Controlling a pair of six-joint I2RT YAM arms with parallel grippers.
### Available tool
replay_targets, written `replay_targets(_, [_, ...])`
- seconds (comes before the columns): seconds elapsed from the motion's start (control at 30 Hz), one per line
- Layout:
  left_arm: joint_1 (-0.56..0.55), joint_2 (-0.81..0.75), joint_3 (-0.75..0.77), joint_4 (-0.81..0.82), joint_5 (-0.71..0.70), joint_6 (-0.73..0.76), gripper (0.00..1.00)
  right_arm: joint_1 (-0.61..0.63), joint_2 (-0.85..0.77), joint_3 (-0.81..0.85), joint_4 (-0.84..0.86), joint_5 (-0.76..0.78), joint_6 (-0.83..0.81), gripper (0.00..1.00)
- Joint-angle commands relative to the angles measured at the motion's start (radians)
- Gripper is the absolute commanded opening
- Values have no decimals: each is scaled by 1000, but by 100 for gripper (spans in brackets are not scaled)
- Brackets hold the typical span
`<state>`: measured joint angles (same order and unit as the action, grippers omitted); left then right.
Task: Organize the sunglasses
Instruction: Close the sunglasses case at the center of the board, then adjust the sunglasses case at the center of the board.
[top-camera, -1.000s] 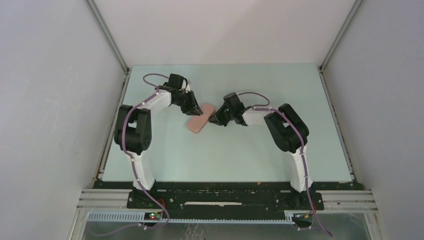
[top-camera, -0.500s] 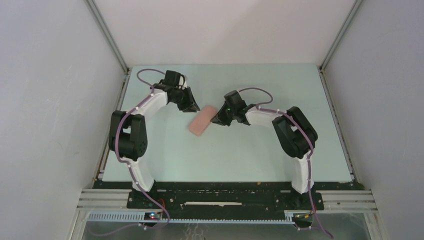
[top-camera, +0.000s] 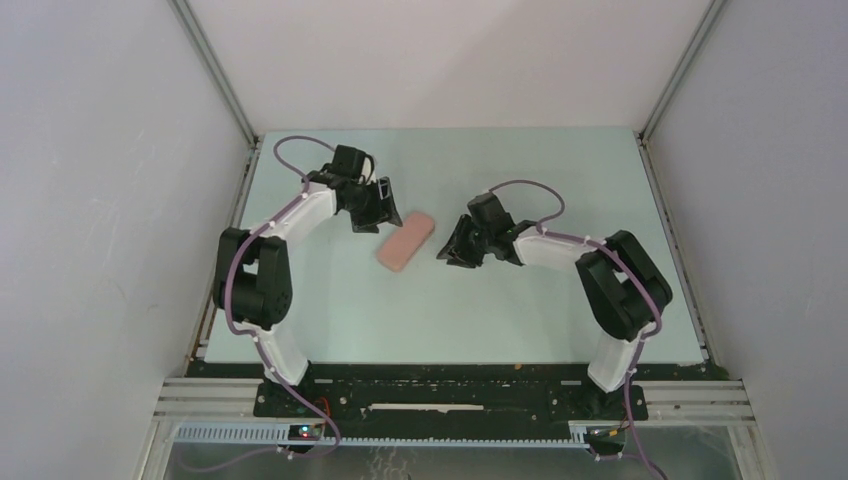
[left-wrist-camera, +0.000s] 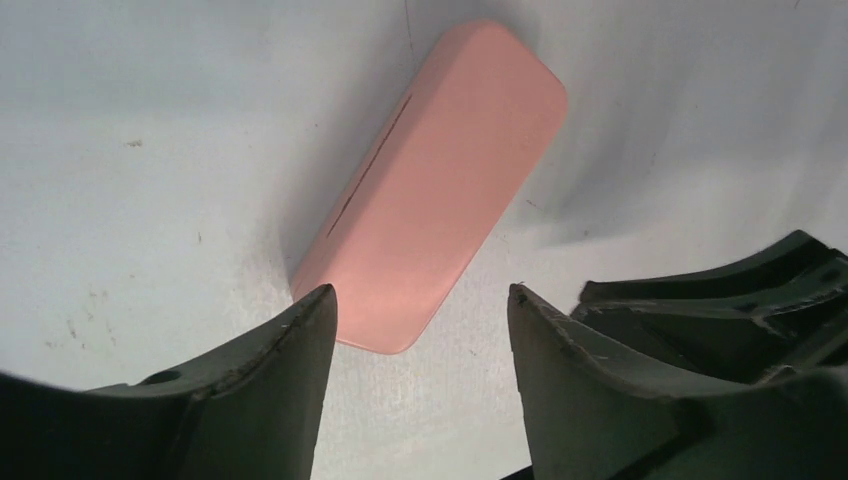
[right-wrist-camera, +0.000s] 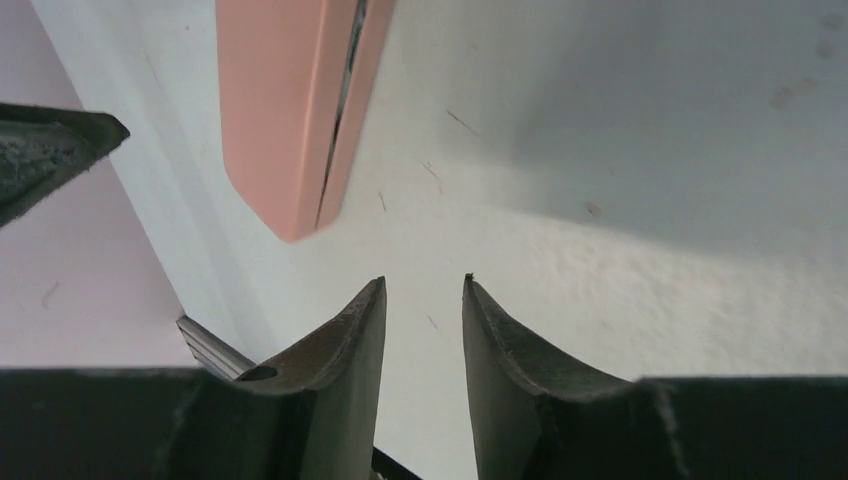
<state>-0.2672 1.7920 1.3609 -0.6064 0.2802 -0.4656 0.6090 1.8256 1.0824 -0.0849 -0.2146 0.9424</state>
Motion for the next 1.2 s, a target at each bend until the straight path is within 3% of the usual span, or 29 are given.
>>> replay_targets(0.0, [-48,-68,-9,20,-78,105,70,-44,-152,-73,-21,33,-83,43])
replay_targets(0.17, [-105,11,48,17,-114,182,72,-128,-250,-178,-24,15,-94,44])
replay_targets(0.33, [-188,46,65,65,-308,272,76,-181,-319,-240,-48,2,-123,45])
replay_targets(0.53, [-251,116,98,66,-441,351,83,-207,-369,-274,-62,-6,-145,45])
replay_targets(0.67, [-265,186,143,18,-434,372,82,-218,-366,-284,-56,-21,-150,45])
replay_targets(0.83, [-274,236,145,12,-377,330,74,-225,-356,-295,-43,-39,-148,45])
replay_targets(1.17, [-336,261,133,15,-458,289,81,-227,-344,-297,-30,-54,-145,45])
